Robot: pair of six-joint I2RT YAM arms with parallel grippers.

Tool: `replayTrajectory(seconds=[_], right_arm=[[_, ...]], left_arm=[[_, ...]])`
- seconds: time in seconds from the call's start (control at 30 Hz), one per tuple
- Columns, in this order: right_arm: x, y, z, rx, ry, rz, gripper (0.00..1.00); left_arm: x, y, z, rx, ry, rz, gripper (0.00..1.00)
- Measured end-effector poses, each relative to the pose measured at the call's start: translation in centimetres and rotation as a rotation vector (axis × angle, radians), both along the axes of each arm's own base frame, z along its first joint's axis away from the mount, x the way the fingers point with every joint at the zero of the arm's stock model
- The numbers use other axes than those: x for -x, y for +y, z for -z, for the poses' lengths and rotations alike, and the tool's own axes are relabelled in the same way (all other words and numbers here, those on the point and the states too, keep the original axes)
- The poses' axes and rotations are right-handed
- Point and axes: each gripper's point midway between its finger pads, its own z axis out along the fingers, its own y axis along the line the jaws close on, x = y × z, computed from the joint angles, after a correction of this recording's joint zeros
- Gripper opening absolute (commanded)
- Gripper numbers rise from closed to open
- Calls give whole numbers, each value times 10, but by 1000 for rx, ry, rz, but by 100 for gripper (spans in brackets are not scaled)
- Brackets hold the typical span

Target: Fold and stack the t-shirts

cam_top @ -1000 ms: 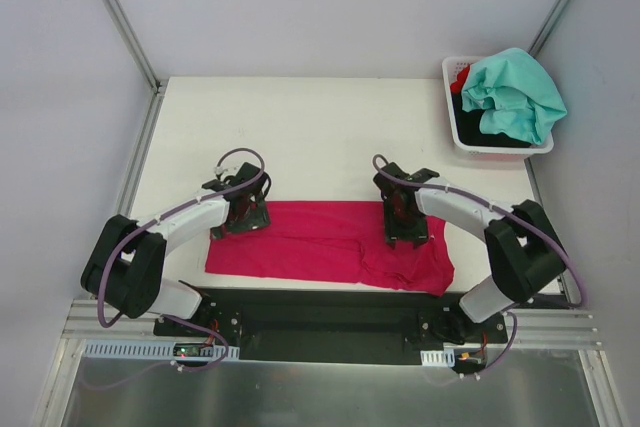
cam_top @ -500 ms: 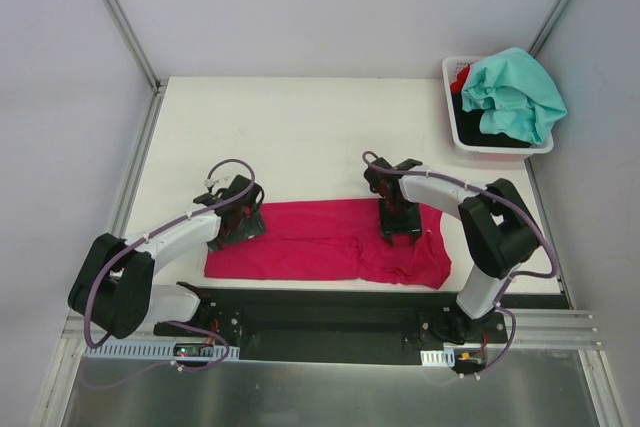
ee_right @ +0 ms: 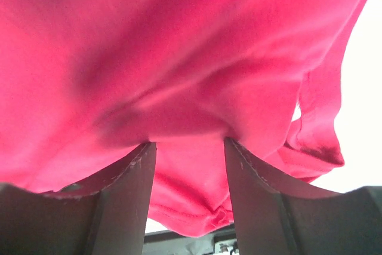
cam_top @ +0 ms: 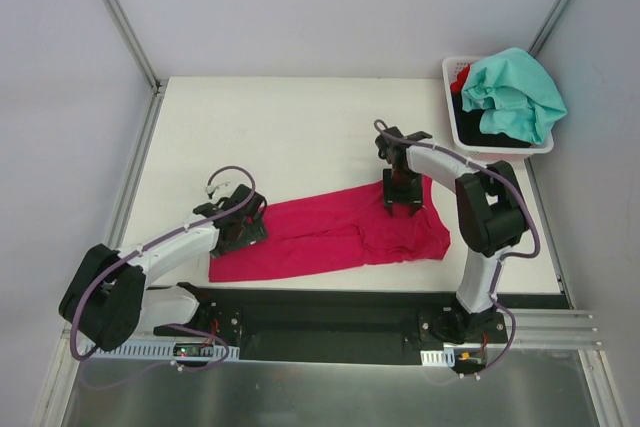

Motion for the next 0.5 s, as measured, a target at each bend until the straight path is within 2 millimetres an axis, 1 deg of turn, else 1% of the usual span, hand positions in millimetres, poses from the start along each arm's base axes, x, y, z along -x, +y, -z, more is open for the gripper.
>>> replayTrajectory(seconds=[0.1, 0.2, 0.4, 0.5], right_arm=[[-20, 3, -3, -11, -19, -10, 52], [-34, 9, -3, -20, -23, -24, 52], [-52, 20, 0, -38, -22, -43, 52], [-57, 24, 2, -45, -19, -50, 52]], left_arm=[[2, -2, 1, -7, -5, 8, 98], [7, -8, 1, -8, -4, 26, 98], [16, -19, 1, -10, 0, 48, 98], [18, -25, 1, -11, 9, 50, 98]])
